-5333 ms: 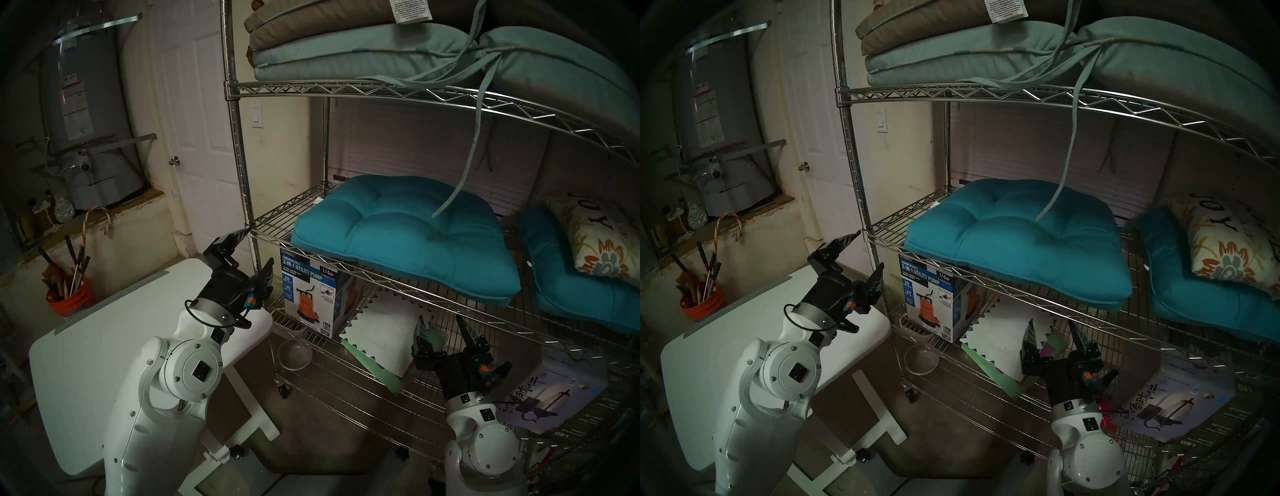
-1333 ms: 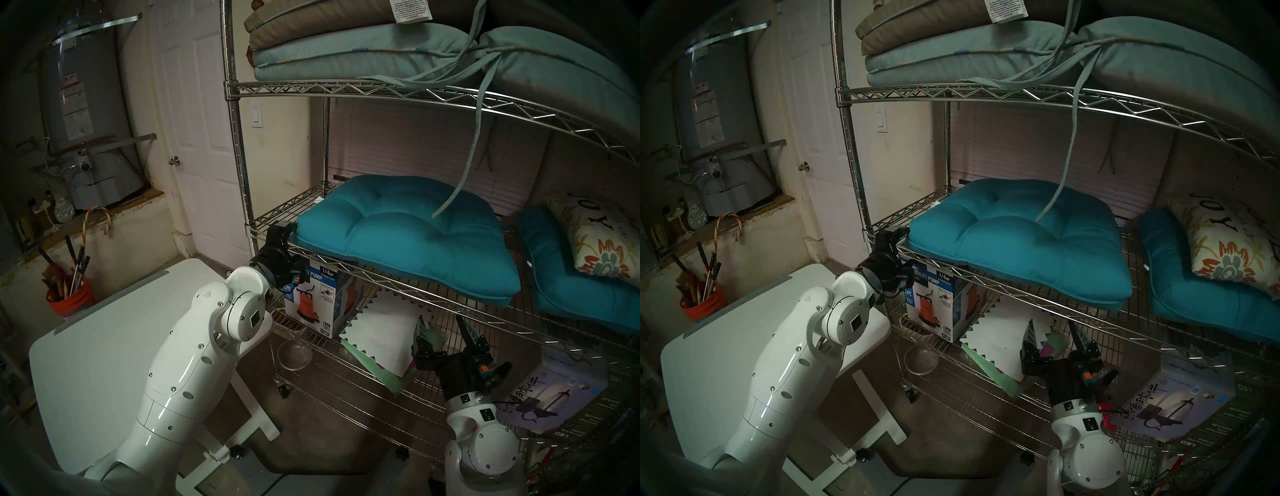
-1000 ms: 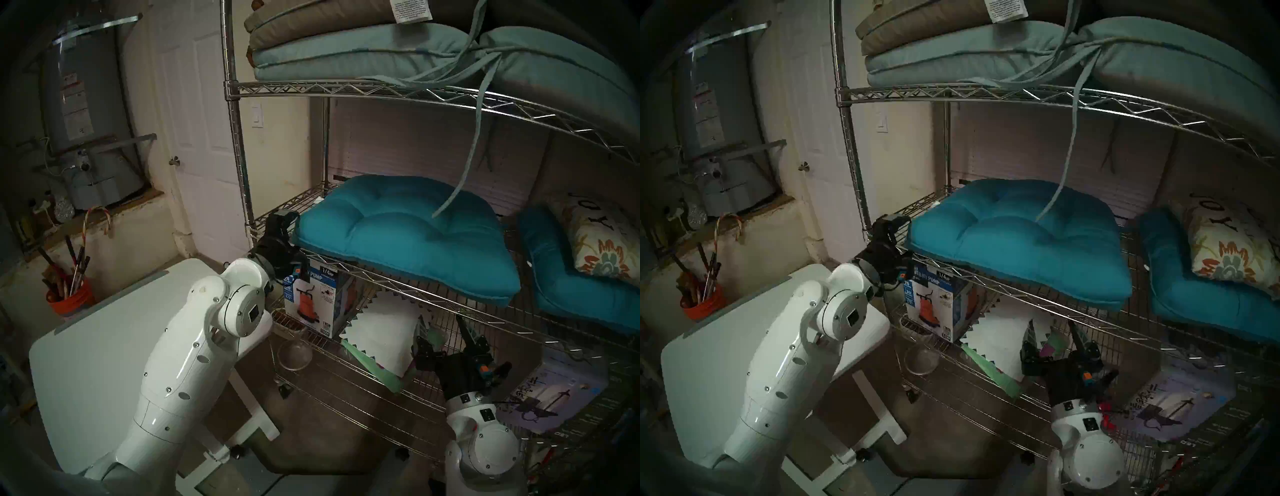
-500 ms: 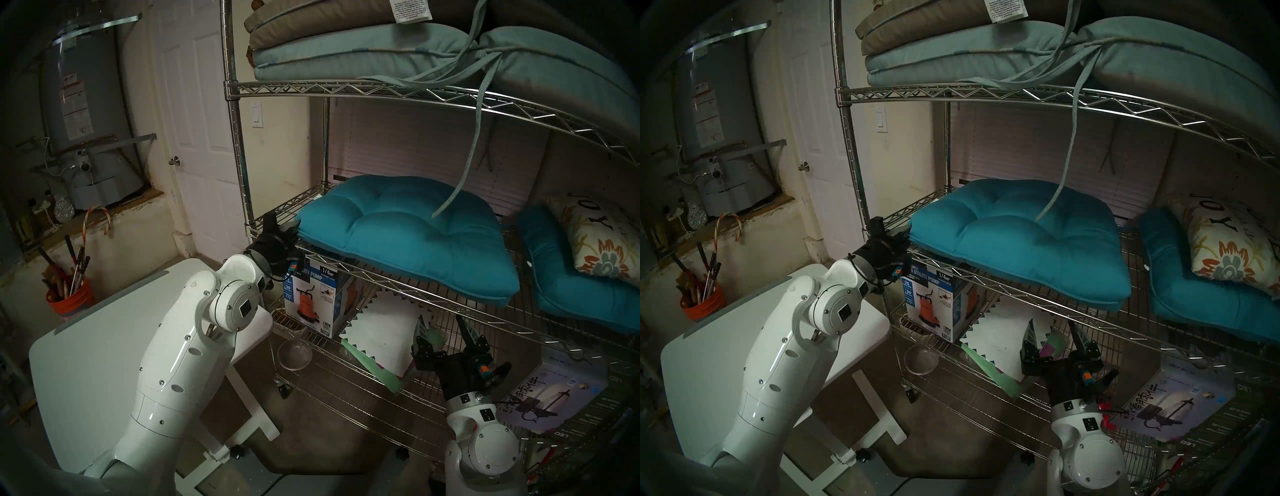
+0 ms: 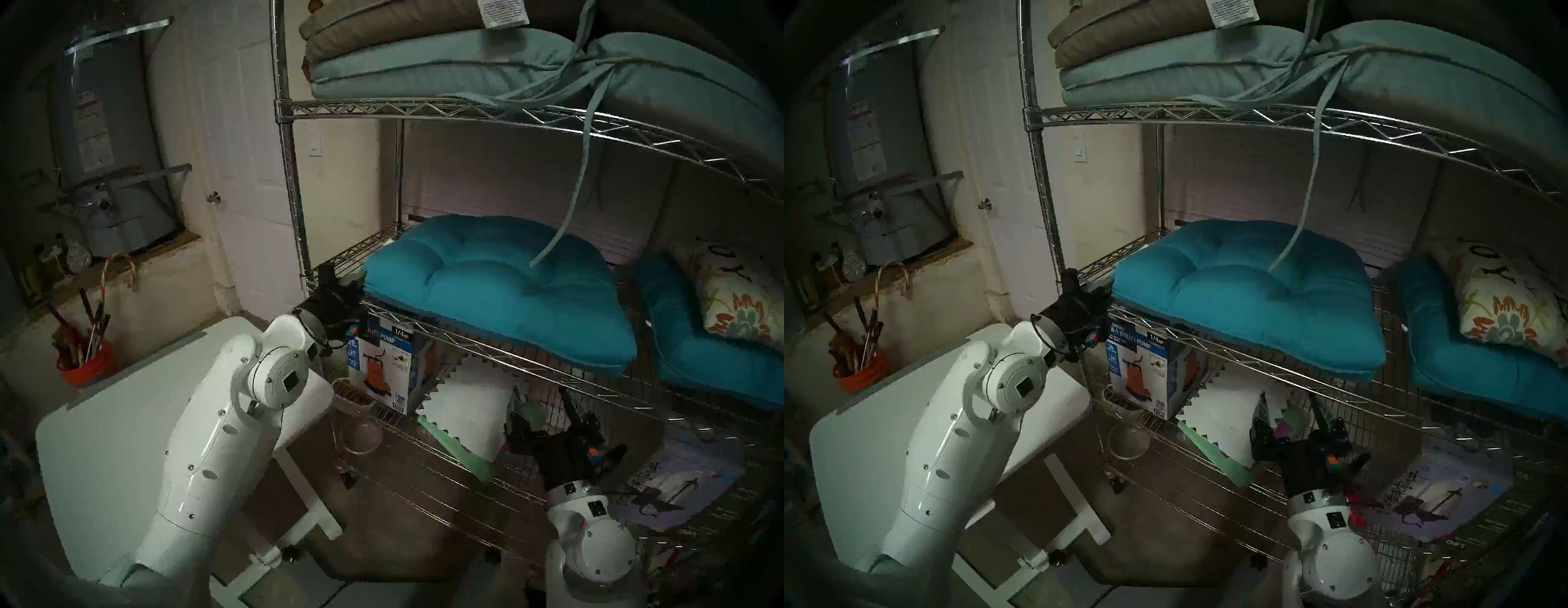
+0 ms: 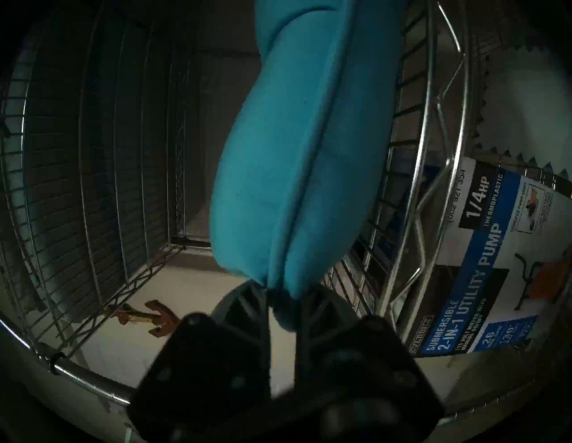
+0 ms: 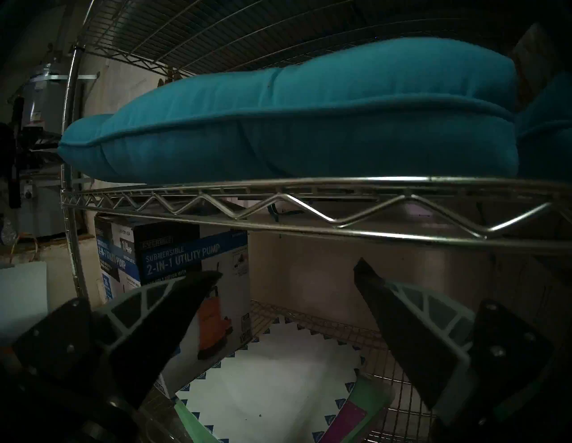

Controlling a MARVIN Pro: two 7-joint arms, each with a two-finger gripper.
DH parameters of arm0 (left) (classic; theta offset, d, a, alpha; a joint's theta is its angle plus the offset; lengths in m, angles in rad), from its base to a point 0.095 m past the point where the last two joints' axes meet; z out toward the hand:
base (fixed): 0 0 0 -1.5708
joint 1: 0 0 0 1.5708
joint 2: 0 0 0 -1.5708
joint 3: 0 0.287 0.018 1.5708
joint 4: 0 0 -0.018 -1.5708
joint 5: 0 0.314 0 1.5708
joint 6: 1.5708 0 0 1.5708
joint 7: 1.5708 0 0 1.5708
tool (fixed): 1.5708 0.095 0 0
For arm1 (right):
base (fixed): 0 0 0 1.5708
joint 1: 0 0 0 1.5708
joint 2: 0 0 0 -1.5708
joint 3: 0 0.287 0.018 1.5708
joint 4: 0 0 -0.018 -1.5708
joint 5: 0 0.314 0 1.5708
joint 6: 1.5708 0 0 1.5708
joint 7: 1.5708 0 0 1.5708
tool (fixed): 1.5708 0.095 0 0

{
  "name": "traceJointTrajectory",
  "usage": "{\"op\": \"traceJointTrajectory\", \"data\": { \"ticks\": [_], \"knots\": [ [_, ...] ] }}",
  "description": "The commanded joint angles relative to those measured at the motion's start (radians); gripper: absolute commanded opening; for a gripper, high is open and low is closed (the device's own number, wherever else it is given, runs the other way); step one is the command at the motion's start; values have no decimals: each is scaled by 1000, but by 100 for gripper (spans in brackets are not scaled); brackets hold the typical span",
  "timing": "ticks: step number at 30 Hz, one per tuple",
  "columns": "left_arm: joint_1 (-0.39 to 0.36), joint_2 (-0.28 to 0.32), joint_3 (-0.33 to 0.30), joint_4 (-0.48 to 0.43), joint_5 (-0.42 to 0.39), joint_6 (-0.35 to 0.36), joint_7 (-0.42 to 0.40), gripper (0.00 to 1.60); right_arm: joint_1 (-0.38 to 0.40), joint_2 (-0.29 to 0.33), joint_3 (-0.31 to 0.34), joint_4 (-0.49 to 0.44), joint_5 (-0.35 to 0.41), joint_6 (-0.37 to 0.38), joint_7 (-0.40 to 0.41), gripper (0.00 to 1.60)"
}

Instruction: Take cushion off the shelf

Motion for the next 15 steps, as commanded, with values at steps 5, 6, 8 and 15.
{"op": "traceJointTrajectory", "data": {
  "ticks": [5,6,8,15],
  "knots": [
    [94,51,-96,-114,-39,-22,29,0,2,1,-1,-21,-1,-4,1,160],
    [105,56,-108,-124,-41,-24,31,0,2,1,-1,-21,-1,-4,1,160],
    [121,65,-130,-137,-49,-30,32,0,2,1,-1,-21,-1,-4,1,160],
    [145,95,-222,-135,-69,-49,41,0,3,1,-1,-20,-1,-4,1,160]
  ]
}}
